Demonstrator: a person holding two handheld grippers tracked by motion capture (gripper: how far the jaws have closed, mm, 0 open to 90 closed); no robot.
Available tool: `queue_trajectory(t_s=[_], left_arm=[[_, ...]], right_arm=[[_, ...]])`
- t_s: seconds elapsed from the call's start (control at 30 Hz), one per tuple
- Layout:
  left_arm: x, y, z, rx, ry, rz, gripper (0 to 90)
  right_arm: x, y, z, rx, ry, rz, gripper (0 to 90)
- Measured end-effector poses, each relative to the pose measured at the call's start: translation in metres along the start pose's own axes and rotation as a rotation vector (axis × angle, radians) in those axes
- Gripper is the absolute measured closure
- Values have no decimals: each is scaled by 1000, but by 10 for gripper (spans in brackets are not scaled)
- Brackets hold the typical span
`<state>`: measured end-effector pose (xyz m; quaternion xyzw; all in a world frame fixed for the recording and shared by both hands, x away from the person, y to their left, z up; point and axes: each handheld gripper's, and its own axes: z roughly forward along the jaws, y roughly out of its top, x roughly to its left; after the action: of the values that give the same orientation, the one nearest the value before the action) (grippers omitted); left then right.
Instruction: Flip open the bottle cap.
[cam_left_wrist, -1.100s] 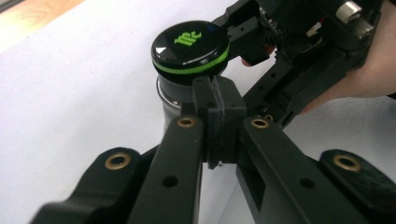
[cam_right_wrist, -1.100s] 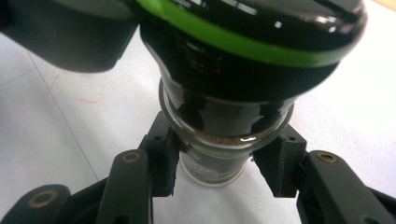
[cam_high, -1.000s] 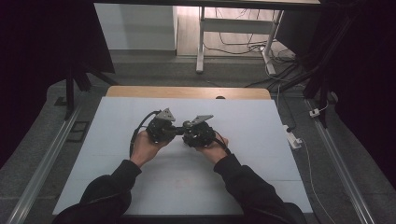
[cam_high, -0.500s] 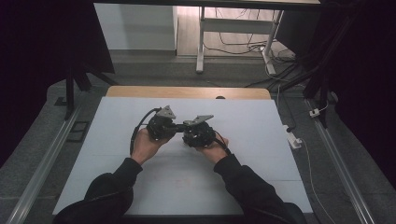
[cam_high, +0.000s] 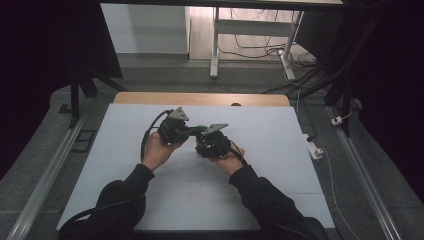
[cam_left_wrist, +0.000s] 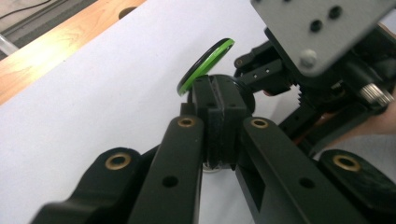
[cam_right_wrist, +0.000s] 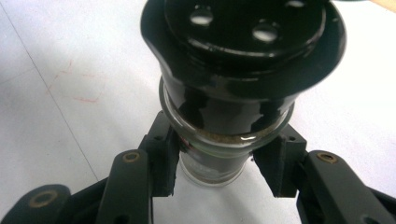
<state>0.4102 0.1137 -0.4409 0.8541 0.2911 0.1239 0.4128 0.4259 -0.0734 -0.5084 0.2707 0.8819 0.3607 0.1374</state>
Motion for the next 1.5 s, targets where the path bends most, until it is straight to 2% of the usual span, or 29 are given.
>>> queue_trajectory(t_s=[0.33, 0.6, 0.8, 0.97, 1.1, 1.43, 1.5], left_arm=[[11, 1, 6, 12, 20, -35, 890], [13, -1, 1, 16, 0, -43, 886], [10, -3, -7, 10, -13, -51, 757], [6, -7, -17, 10, -9, -51, 661], [4, -14, -26, 1, -16, -71, 530], [-3, -36, -42, -9, -53, -106, 337], [-3, -39, -44, -12, -61, -114, 288]], right_arm=[[1, 0, 0, -1, 3, -1, 531], [0, 0, 0, 0, 2, -4, 531], [0, -1, 0, -3, 3, -4, 531], [0, -1, 0, -7, 6, -4, 530], [0, -1, 0, -10, 7, -2, 530], [0, -1, 0, -11, 4, 1, 517], [0, -1, 1, -11, 5, 3, 476]])
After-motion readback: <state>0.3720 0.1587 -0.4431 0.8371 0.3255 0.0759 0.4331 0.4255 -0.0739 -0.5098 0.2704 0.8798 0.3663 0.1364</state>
